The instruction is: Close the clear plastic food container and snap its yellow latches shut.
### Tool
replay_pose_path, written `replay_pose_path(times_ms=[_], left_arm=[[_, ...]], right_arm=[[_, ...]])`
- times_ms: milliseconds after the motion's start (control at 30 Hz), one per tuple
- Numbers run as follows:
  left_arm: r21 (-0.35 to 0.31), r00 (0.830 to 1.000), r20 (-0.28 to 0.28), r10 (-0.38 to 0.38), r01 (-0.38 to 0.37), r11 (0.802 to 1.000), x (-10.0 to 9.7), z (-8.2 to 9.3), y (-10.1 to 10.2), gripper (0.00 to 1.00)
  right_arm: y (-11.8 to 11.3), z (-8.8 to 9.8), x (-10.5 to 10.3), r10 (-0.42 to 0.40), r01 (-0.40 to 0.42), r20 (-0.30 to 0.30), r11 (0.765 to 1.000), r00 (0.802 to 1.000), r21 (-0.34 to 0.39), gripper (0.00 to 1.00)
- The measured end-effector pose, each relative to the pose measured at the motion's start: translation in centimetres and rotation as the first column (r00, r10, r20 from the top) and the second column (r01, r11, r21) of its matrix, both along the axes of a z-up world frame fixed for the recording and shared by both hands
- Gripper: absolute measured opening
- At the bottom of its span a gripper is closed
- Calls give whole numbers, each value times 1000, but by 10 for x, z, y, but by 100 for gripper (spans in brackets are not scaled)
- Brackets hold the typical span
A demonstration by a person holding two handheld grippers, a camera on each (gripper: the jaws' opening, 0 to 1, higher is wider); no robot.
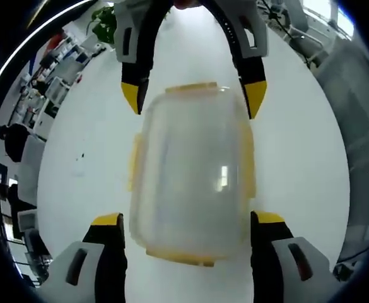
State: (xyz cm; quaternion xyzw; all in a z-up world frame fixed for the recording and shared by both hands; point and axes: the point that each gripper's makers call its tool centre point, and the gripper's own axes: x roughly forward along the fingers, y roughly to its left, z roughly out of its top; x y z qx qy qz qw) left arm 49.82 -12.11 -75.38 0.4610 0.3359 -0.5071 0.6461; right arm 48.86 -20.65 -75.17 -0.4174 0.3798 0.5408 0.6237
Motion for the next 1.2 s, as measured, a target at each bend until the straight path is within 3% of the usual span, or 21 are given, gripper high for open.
replay_pose_path(times_ms=[367,1200], left_arm=[[-19,999,12,42,-41,999,-3,6,5,80],[-84,990,12,137,-135,987,-24,17,17,79]], right_arm=[[-20,5,-1,-23,23,11,1000,1000,-9,79],[-40,6,-38,-91,91,4,995,996,30,75]])
